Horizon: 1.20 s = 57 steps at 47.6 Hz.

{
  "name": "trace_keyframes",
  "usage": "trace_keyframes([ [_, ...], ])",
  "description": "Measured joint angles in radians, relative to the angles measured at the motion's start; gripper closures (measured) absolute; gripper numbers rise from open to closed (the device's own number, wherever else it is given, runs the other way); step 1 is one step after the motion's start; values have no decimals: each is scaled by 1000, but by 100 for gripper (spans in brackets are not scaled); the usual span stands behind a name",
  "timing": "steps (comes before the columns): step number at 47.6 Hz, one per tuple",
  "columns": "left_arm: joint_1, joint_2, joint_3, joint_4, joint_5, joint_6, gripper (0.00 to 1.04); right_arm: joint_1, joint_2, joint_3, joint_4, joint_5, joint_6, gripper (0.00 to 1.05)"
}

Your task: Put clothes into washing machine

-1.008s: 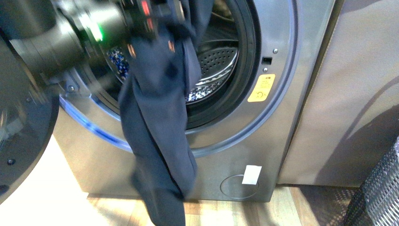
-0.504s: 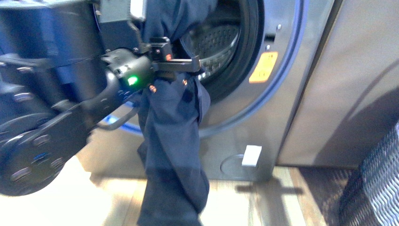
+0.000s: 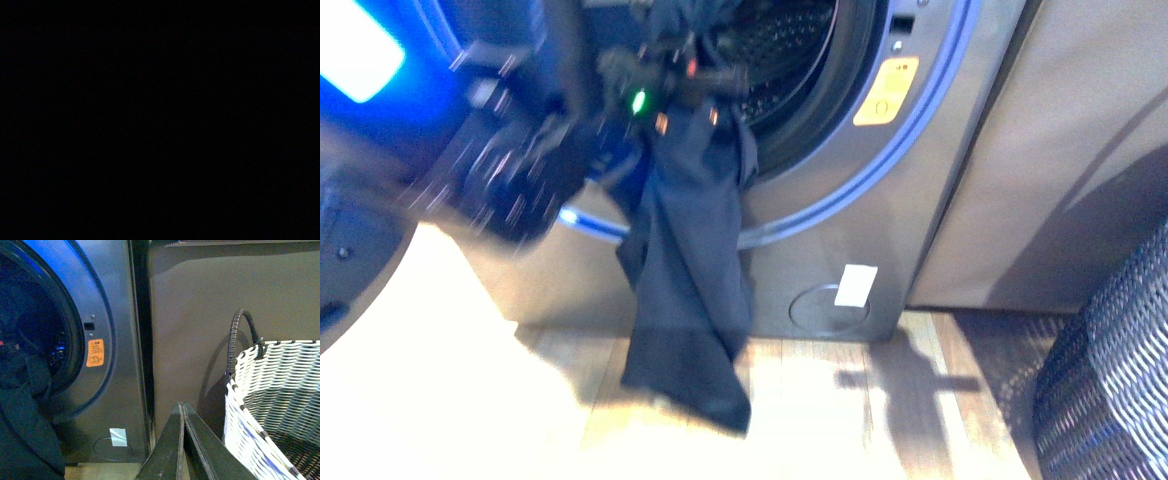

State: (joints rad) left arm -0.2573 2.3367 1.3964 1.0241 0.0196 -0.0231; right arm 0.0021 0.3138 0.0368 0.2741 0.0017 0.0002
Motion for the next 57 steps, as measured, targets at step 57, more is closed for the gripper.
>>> trace_keyframes([
  [57,0,632,1383,-793,-135,179,94,0,-309,-32,-274,0,0,102],
])
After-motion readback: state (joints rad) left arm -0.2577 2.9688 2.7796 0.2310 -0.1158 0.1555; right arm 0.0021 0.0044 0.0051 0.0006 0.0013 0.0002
